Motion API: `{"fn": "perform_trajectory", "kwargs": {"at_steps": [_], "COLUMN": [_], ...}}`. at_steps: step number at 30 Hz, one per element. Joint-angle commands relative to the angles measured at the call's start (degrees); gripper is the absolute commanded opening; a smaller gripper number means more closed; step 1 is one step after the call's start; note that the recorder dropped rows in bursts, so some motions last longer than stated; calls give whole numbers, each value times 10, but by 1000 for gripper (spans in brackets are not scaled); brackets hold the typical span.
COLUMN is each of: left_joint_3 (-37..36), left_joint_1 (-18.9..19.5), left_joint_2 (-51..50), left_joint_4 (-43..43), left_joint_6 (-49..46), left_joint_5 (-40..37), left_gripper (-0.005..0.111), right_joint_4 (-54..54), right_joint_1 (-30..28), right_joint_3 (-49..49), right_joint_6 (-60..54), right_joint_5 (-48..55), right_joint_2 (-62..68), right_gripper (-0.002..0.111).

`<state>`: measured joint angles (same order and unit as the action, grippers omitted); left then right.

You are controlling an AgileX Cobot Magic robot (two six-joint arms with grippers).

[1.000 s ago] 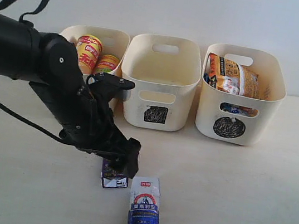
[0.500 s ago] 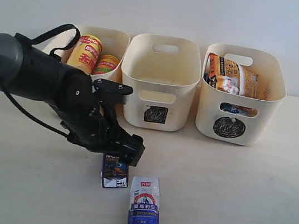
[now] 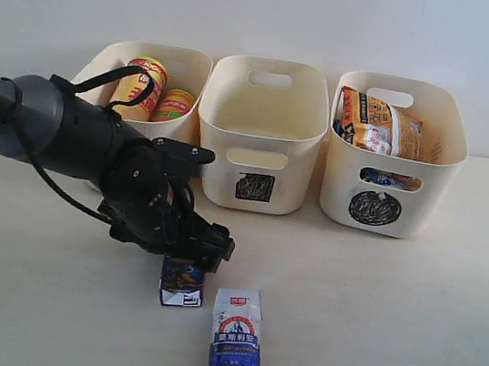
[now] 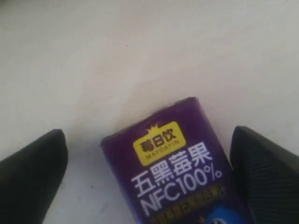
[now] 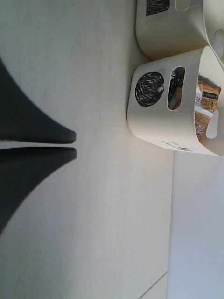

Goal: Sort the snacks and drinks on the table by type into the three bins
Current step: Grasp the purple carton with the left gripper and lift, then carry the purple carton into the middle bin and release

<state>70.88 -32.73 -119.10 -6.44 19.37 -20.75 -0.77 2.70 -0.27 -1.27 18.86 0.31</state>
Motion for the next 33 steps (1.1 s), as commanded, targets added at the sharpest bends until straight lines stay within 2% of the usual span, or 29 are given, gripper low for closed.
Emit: {"fn": "perform_trajectory", "kwargs": {"at_steps": [1, 2, 3, 5, 6, 11, 14, 18, 22, 26, 33], "left_joint_3": [2, 2, 2, 2, 2, 2, 2, 13, 88, 147, 288], "left_joint_1": [-4, -4, -4, -4, -4, -4, -4, -4, -4, -4, -4], "left_joint_2": [-4, -4, -4, -4, -4, 38, 92, 172, 193, 175, 65], "left_joint_4": [-6, -10, -12, -20, -27, -29, -25, 16, 15, 15, 11], "left_joint_6": [8, 8, 8, 8, 4, -9, -54, -114, -128, -154, -194], "left_joint_5": [-22, -34, -38, -47, -51, -78, -132, -132, -121, -73, -27], "left_gripper": [67, 49, 40, 13, 5, 4, 4, 4, 4, 4, 4], "right_joint_4": [2, 2, 2, 2, 2, 2, 2, 2, 2, 2, 2], "right_joint_1": [-4, -4, -4, -4, -4, -4, -4, -4, -4, -4, -4], "right_joint_3": [3, 3, 3, 3, 3, 3, 3, 3, 3, 3, 3], "right_joint_6": [0, 0, 0, 0, 0, 0, 0, 0, 0, 0, 0], "right_joint_5": [-4, -4, -4, -4, -4, -4, -4, -4, -4, -4, -4], "right_joint_2": [-3, -3, -3, -3, -3, -3, -3, -3, -3, -3, -3], "right_gripper": [0, 0, 0, 0, 0, 0, 0, 0, 0, 0, 0]}}
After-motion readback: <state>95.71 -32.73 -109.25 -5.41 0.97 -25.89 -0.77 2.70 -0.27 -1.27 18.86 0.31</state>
